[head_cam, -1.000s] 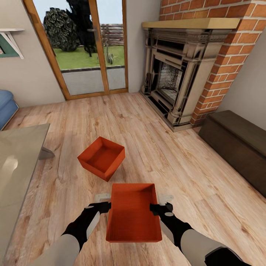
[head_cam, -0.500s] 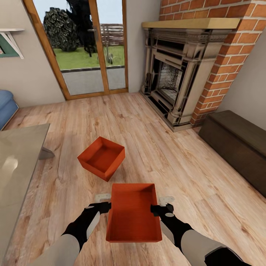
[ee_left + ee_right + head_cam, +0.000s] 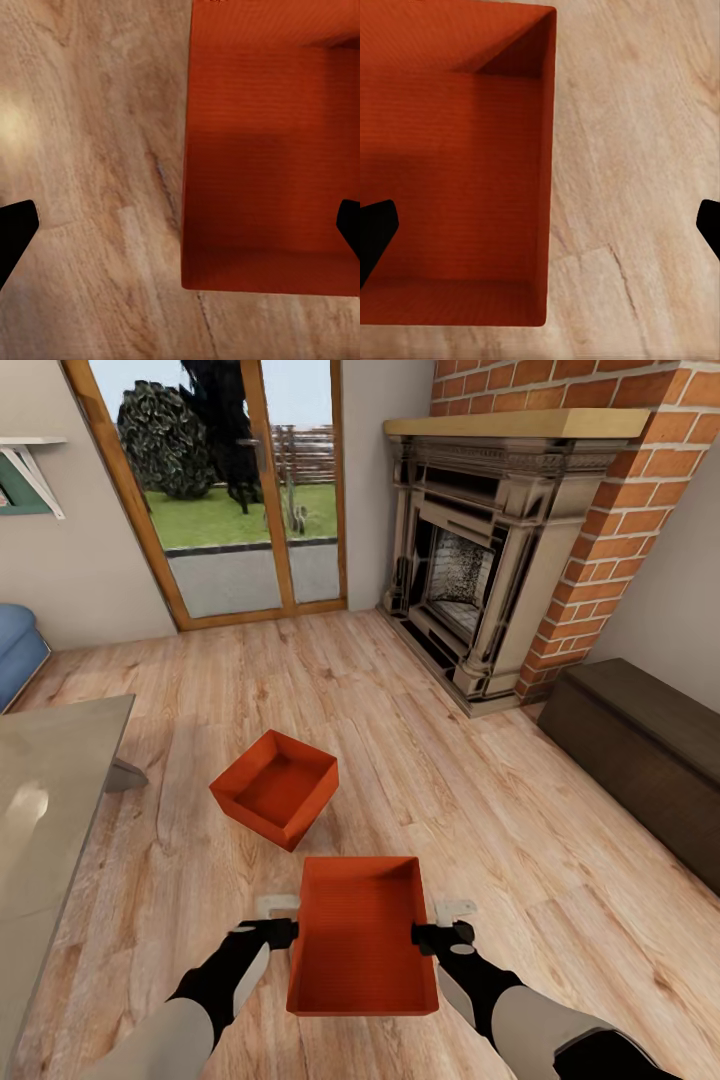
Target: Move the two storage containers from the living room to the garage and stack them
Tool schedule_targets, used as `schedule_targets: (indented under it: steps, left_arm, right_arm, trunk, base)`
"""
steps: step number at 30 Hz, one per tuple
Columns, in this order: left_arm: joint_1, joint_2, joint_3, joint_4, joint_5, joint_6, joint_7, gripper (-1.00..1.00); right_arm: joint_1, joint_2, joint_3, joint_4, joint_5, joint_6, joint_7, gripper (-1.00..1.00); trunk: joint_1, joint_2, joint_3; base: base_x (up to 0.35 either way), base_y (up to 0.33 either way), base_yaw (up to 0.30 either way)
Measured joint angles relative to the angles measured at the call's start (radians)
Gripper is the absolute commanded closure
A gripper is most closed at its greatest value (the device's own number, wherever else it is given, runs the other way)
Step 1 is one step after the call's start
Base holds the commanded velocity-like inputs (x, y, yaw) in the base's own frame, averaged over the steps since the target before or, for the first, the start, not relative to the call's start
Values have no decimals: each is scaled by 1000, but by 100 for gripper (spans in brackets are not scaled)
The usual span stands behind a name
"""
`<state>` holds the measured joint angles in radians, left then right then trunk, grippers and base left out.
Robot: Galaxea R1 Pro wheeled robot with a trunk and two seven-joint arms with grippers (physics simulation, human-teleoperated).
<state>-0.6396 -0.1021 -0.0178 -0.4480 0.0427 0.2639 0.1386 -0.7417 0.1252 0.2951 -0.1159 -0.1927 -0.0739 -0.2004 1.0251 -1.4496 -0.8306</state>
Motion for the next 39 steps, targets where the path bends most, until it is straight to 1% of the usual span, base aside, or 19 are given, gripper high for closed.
schedule_targets:
  steps: [3,6,7,10,25,39]
  left_arm:
    - [0,2,-8,0,-32,0,-1,-100]
    - [0,3,-11,3,-47,0,-1,-100]
    - [0,3,-12,4,-47,0,-1,-100]
    - [0,1,-12,5,-46,1,0,-100]
    - [0,-1,-11,-3,-47,3,-2,-100]
    - [0,1,-10,-3,-46,12,-3,-100]
  right_arm:
    - [0,-1,-1,3,-6,-14,0,-100]
    - [0,-2,-1,6,-22,-36,-1,-100]
    - [0,-2,-2,12,-33,-46,0,-100]
    - [0,-2,-2,16,-39,-52,0,-100]
    - [0,-3,0,18,-41,-54,0,-100]
    - [0,-2,0,18,-42,-53,0,-100]
  trunk:
    - [0,0,0]
    - [0,0,0]
    - [0,0,0]
    - [0,0,0]
    - [0,0,0]
    - [54,-98,-44]
  base:
    - [0,0,0]
    - [0,0,0]
    - [0,0,0]
    - [0,0,0]
    - [0,0,0]
    - [0,0,0]
